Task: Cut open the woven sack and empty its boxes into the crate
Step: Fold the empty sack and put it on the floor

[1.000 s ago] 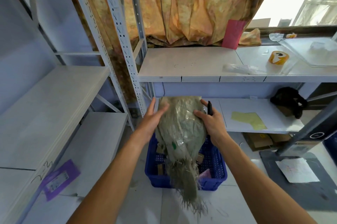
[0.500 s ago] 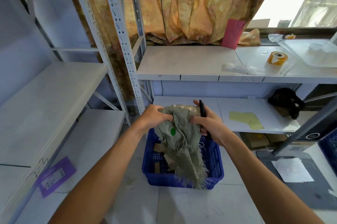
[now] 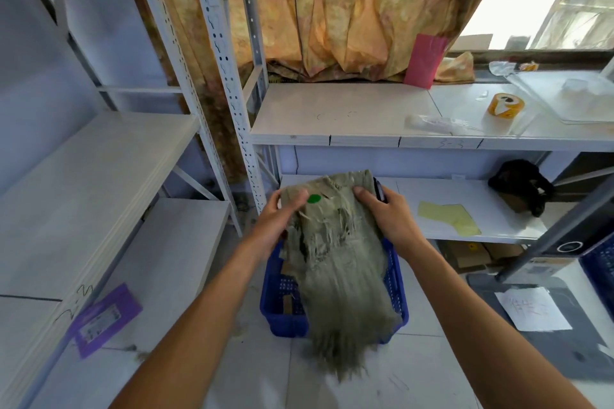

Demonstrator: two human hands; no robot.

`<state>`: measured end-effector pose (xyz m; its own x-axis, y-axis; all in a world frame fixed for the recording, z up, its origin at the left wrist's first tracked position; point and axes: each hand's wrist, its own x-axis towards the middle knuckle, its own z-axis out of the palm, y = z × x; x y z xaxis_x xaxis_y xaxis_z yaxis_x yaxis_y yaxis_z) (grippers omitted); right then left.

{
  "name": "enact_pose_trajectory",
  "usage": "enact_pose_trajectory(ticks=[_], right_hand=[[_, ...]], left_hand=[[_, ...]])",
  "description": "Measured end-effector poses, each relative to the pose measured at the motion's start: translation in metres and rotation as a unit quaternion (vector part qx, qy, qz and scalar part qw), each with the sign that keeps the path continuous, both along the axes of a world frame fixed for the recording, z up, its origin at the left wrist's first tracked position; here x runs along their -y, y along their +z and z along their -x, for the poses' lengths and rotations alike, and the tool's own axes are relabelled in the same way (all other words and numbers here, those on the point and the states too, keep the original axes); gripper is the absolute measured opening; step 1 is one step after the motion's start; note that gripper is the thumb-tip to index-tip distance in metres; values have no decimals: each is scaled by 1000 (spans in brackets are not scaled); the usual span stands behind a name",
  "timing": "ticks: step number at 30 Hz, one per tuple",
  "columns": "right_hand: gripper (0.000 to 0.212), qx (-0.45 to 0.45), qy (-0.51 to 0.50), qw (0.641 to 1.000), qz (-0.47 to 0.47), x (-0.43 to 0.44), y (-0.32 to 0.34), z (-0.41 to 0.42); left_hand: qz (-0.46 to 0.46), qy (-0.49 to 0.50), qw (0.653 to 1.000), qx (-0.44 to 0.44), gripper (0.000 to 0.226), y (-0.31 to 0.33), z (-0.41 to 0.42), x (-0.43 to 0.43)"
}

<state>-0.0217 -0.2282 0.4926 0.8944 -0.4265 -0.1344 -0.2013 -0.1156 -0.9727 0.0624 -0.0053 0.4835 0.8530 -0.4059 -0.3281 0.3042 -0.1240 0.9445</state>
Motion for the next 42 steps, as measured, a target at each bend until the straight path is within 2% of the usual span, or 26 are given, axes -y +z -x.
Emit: enact_pose_trajectory(ticks=[2, 6, 9, 12, 15, 18, 20, 22, 24, 26, 27, 29, 30, 32, 36, 38, 40, 42], right_hand=[[43, -16, -28, 999, 8, 1, -3, -2], [64, -48, -42, 996, 62, -5, -5, 2], [65, -8, 12, 999, 51, -10, 2, 14], [60, 24, 98, 994, 48, -16, 6, 27], [76, 36, 171, 980, 93, -21, 7, 36], [95, 34, 222, 968, 116, -30, 10, 41], [101, 53, 225, 953, 193, -37, 10, 39], [94, 51, 196, 930, 308, -43, 11, 37], [72, 54, 146, 915, 373, -46, 11, 33], [48, 73, 105, 911, 393, -48, 11, 31], [41, 82, 91, 910, 397, -48, 11, 30], [33, 95, 74, 907, 403, -49, 10, 29], [32, 98, 68, 908, 402, -49, 9, 28], [30, 89, 59, 910, 401, -52, 11, 27], [21, 38, 52, 918, 392, -56, 10, 22], [15, 21, 28, 935, 352, -57, 10, 19], [6, 1, 6, 961, 278, -59, 11, 16], [12, -11, -10, 975, 220, -64, 15, 14]], left_hand=[[-19, -15, 1000, 5, 124, -11, 7, 3], [25, 51, 997, -46, 113, -23, 5, 8], [90, 94, 987, -92, 94, -25, -4, 7], [101, 112, 982, -110, 75, -20, -10, 4], [59, 93, 983, -147, 44, -9, -8, 0], [37, 71, 977, -196, 32, -5, -12, -2], [47, 63, 975, -207, 22, 1, -9, -4], [42, 65, 975, -209, 23, 3, -5, -8], [33, 50, 978, -202, 34, 2, -1, -13], [16, 28, 980, -195, 53, 2, 1, -17], [1, 23, 981, -192, 52, 1, 2, -18], [-13, 22, 989, -145, 37, -1, 2, -20], [-15, 19, 994, -107, 32, -3, -1, -19], [1, 19, 999, -27, 38, -1, -4, -20], [-17, -66, 997, 30, 82, 12, 0, -30], [-41, -99, 992, 74, 92, 22, 11, -35], [-58, -128, 983, 120, 85, 21, 18, -39], [-80, -142, 976, 147, 75, 11, 17, -40]])
